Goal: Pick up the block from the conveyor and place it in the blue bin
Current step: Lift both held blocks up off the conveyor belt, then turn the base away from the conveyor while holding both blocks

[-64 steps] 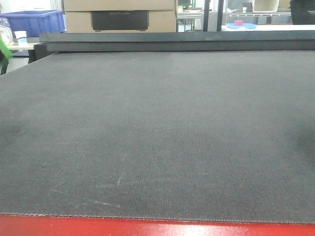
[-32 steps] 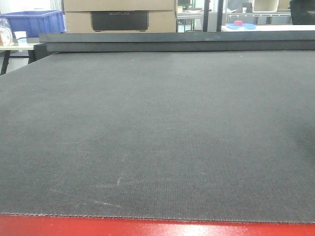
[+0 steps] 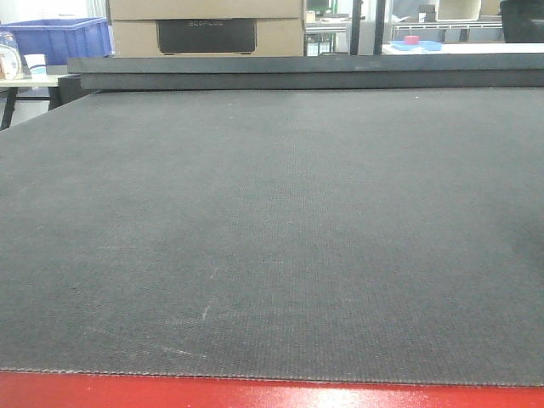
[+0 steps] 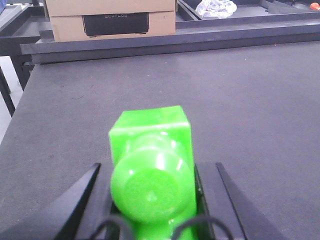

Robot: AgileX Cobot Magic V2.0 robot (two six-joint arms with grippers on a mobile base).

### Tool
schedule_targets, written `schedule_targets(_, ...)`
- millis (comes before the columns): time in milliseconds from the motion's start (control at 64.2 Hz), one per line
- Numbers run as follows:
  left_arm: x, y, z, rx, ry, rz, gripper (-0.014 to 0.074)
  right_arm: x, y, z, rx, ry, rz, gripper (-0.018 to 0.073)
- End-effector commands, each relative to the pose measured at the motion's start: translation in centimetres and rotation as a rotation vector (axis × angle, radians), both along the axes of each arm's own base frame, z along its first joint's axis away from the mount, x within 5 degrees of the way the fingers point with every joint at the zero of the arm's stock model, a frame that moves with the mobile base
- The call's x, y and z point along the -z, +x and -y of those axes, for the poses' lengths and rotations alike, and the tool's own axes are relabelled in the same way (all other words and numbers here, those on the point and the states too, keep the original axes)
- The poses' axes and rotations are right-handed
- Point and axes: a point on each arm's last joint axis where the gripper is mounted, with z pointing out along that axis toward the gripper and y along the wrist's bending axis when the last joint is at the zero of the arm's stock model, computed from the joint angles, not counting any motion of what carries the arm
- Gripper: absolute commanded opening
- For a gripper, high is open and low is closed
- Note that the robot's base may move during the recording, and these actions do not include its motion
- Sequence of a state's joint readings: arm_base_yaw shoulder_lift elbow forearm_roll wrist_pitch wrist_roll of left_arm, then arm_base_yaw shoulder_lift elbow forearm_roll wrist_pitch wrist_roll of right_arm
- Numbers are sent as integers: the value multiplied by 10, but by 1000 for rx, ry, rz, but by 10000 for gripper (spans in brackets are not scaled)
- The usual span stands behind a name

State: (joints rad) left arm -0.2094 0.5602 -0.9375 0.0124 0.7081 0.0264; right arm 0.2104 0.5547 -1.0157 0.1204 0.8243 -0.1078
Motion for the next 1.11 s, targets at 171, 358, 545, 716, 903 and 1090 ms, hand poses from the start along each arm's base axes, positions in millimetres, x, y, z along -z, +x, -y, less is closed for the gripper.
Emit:
schedule_targets(171,-2,-1,0,6,-12,22,-111,-6,-6,2,2,4,55,-153)
schedule_targets(358,-2,-1,0,6,-12,22,-111,-6,-6,2,2,4,55,-153)
schedule_targets(545,-2,-1,0,6,-12,22,-111,-6,-6,2,2,4,55,-153)
schedule_targets(716,-2,-1,0,6,-12,22,-111,-6,-6,2,2,4,55,-153)
schedule_targets(903,-2,-1,0,6,-12,22,-111,-6,-6,2,2,4,55,-153)
schedule_targets(1090,-2,-1,0,6,-12,22,-111,-6,-6,2,2,4,55,-153)
